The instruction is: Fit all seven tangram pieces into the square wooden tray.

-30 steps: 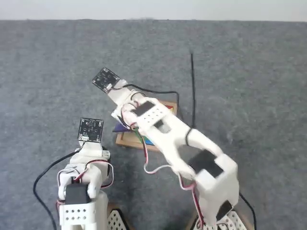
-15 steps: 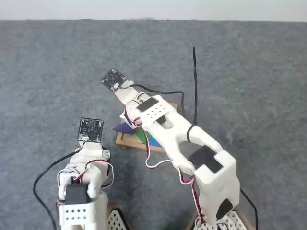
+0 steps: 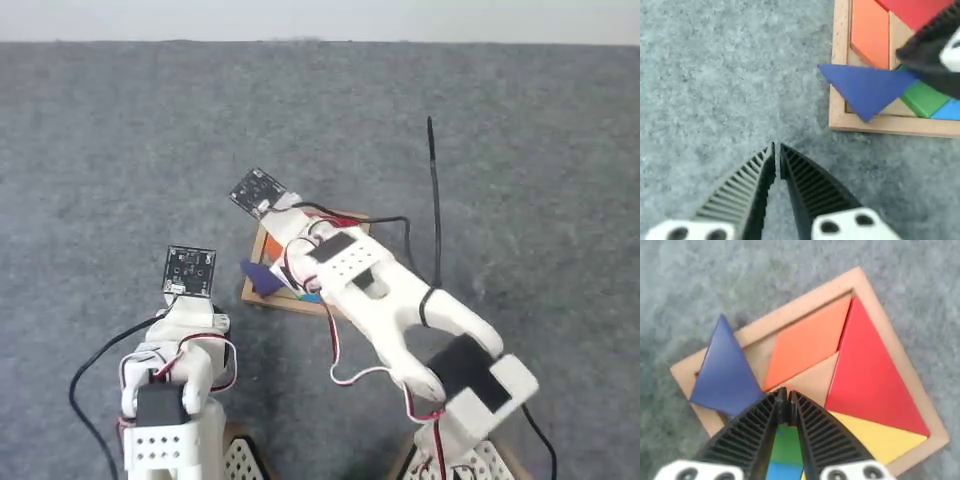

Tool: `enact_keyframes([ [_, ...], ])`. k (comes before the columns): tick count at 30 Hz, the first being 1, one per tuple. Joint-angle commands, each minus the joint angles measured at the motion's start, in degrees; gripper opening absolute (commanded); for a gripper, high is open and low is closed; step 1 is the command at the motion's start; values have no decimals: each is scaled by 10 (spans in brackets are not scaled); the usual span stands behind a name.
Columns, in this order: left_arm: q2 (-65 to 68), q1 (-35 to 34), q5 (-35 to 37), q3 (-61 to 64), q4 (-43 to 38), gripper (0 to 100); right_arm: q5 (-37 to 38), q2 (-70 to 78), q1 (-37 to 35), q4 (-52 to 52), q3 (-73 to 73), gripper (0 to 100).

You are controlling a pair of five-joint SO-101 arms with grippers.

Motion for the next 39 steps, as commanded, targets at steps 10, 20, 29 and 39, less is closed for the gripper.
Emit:
enact_keyframes([
  [10, -10, 4, -2, -6, 2, 21, -12, -54, -48, -21, 32, 7],
  [20, -10, 4, -2, -6, 2, 21, -62, -116, -63, -29, 15, 7],
  [29, -10, 3, -1, -6, 2, 20, -64, -79, -105, -55, 12, 7],
  [39, -9, 2, 0, -6, 2, 20, -66, -65, -106, -77, 1, 8],
])
